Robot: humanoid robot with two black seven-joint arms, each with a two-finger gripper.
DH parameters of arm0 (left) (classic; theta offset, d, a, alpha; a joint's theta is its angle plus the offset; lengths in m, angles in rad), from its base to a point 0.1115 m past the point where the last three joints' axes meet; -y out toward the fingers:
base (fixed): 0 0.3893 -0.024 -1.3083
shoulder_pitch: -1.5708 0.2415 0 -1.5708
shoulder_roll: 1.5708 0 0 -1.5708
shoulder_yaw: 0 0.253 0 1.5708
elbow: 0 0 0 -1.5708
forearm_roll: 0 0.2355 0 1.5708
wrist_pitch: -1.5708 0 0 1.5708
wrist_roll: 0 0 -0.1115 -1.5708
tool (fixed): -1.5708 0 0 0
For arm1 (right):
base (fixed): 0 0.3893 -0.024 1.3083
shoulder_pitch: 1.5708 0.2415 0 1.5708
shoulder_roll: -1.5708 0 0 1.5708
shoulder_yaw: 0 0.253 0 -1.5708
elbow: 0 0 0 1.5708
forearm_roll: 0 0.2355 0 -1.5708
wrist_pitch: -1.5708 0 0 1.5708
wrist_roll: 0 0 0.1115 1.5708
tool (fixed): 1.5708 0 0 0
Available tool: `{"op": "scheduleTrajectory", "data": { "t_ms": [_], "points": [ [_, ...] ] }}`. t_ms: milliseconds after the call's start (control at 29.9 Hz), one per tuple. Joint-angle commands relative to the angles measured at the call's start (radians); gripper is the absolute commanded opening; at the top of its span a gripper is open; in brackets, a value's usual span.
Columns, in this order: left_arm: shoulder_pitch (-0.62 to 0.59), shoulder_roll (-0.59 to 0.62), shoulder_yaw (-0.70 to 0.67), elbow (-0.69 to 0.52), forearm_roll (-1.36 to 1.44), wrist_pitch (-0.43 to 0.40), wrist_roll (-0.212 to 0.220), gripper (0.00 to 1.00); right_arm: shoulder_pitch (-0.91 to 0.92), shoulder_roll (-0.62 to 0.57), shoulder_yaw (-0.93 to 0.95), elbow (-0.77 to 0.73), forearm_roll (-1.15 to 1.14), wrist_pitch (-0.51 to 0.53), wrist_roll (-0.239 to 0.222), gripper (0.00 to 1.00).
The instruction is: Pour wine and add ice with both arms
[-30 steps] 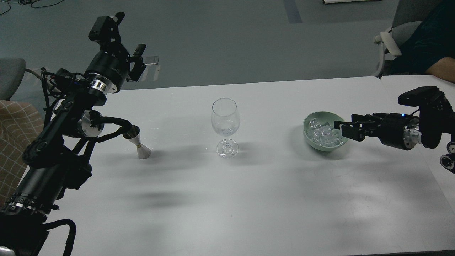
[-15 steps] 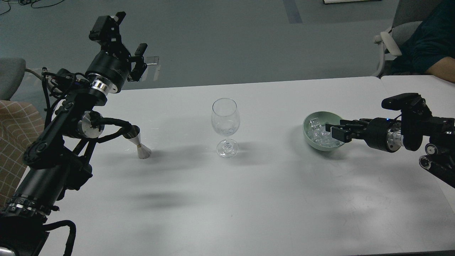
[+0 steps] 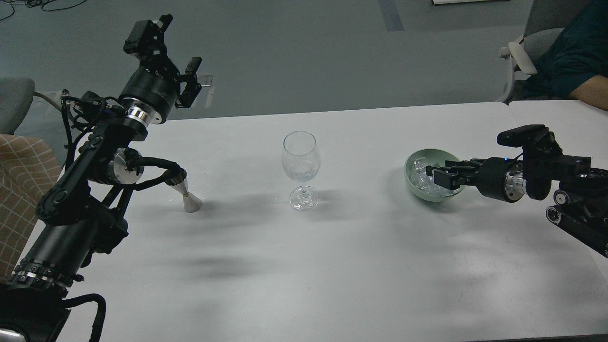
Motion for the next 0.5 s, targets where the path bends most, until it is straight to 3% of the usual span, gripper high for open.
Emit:
{"op": "scheduleTrajectory", "data": {
  "t_ms": [0,468],
  "points": [
    [0.0,0.0,0.0,0.0,0.0,0.0,0.0,0.98,0.006,0.002,-0.012,-0.002,0.0,0.0,0.0,0.57],
    [-0.002,0.0,-0.001,0.0,0.0,-0.001,-0.002,0.98,0.009,0.028,-0.017,-0.025,0.0,0.0,0.0,0.51]
  ]
}}
